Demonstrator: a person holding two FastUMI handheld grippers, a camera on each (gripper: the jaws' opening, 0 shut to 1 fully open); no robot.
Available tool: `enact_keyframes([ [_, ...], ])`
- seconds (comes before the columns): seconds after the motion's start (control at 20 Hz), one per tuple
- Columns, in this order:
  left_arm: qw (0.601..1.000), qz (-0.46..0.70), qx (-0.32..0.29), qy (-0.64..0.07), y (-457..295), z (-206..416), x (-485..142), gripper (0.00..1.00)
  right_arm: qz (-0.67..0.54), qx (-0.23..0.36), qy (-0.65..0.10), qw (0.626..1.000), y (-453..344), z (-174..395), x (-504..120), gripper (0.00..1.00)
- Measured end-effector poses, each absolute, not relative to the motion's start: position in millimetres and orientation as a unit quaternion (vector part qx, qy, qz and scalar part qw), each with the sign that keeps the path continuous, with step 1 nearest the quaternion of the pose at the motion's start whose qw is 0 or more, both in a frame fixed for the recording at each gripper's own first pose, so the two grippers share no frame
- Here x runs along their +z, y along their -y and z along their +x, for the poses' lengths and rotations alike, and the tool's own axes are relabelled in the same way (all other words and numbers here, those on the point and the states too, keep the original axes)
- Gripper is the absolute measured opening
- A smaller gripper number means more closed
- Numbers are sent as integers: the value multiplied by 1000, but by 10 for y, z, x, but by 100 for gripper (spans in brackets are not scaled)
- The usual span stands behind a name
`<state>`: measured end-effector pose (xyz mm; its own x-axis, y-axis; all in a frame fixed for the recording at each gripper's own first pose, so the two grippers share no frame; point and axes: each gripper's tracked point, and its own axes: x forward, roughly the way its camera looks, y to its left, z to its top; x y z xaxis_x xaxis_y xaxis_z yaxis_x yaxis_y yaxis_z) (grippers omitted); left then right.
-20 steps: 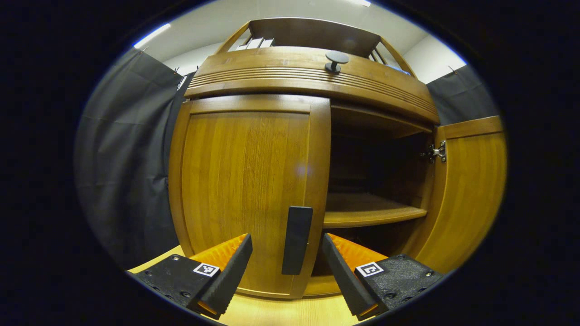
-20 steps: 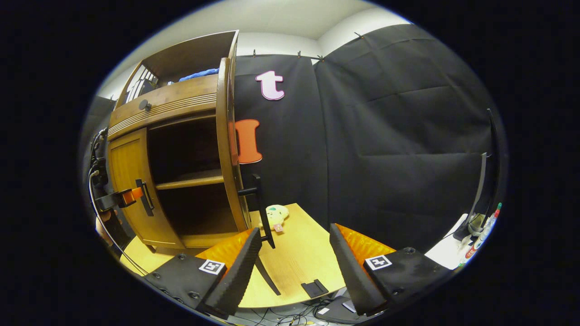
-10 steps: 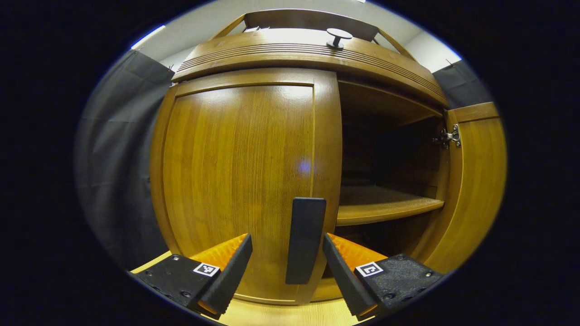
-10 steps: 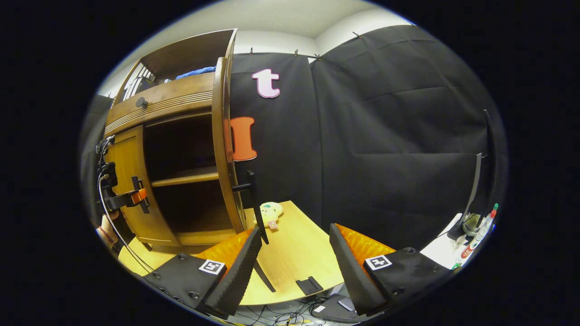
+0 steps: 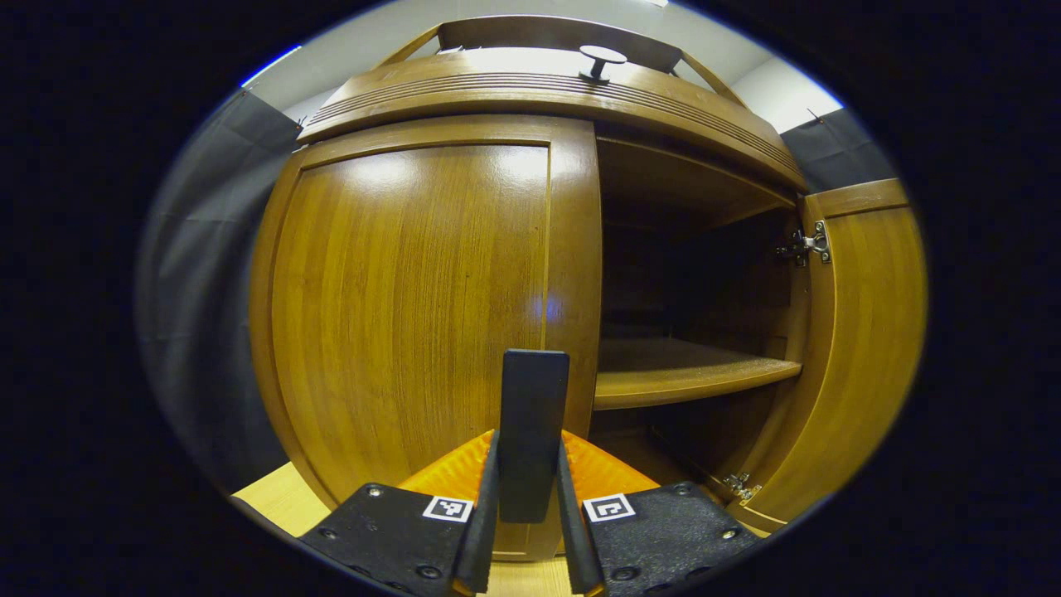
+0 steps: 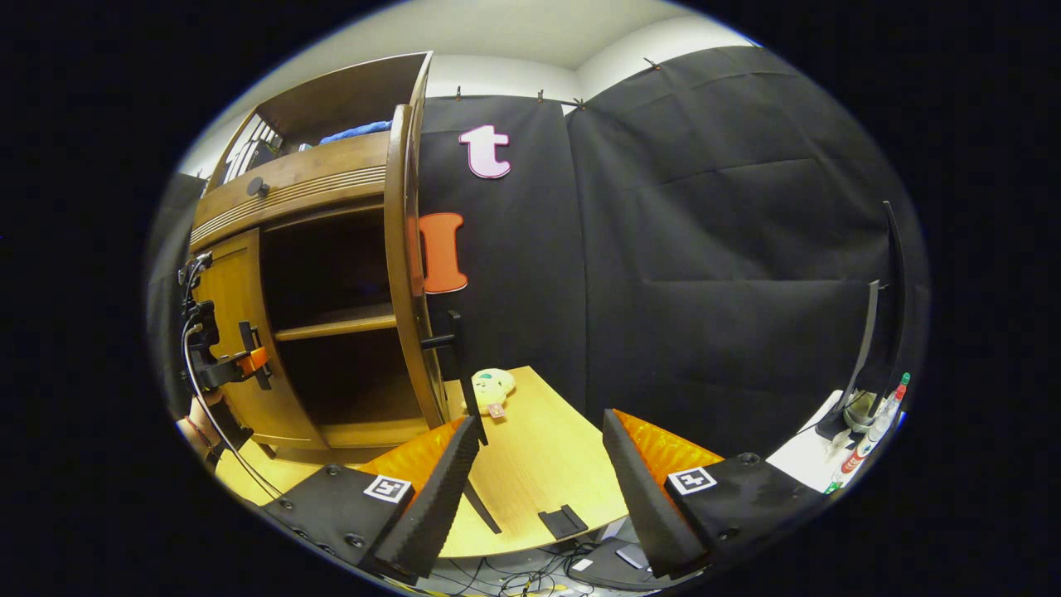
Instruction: Open the right door of the double-door shoe cabinet with the right hand, and open the left door with the left hand.
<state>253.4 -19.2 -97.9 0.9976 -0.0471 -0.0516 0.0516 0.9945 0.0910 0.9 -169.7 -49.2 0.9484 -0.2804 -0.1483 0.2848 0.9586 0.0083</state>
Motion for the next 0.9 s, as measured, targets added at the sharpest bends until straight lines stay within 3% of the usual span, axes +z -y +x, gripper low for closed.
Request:
enact_keyframes([
  [0.35,997,66,-23,-17,183,2393,-984,17,20,-139,-72,987,1642,-18,-509,100],
  [0.55,998,50,-34,-22,179,2276,-902,15,20,-133,-69,989,1564,-33,-487,97],
  [0.6,998,52,-37,-21,173,2252,-868,15,20,-130,-69,989,1532,-31,-481,89],
  [0.65,998,49,-40,-22,164,2227,-839,15,20,-127,-70,989,1494,-28,-491,97],
  [0.9,998,37,-43,-26,154,2183,-760,14,16,-110,-73,991,1311,-41,-481,97],
])
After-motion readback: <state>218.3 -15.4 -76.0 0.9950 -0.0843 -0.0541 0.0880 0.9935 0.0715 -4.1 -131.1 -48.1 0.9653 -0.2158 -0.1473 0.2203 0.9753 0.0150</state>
